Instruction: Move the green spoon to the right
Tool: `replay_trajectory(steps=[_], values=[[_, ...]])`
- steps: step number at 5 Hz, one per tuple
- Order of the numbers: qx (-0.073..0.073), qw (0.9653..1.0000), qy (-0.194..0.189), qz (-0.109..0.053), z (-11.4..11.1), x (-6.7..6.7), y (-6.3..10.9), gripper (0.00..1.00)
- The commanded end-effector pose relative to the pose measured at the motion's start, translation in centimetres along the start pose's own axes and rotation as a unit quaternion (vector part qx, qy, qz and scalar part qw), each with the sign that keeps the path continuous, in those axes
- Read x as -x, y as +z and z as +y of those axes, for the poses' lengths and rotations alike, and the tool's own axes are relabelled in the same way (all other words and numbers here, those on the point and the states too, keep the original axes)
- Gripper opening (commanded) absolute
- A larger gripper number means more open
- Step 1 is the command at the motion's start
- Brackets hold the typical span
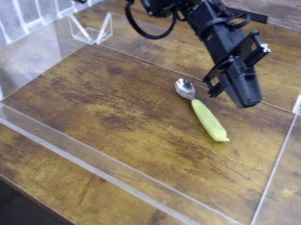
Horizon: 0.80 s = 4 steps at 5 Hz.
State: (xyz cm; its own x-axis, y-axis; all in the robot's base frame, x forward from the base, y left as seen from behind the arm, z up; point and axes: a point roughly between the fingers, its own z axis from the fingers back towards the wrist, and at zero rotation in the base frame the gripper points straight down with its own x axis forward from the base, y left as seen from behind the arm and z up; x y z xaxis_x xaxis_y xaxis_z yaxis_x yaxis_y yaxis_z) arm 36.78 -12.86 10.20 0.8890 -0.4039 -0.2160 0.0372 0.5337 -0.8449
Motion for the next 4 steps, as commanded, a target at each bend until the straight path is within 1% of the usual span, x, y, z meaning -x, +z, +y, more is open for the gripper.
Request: replay_trajectory(steps=[1,2,3,4], values=[[-0.031,0.9980,-0.053,-0.014,-3.2,0.6,1.8,0.00],[-0.037,0.9970,-0.067,0.010,-3.6,-0.3,0.6,0.00],[-0.040,0.9958,-0.075,0.032,-2.7,-0.7,-0.1,1.00],[-0.024,0.9984,-0.043,-0.026,-3.3,0.2,0.9,0.00]])
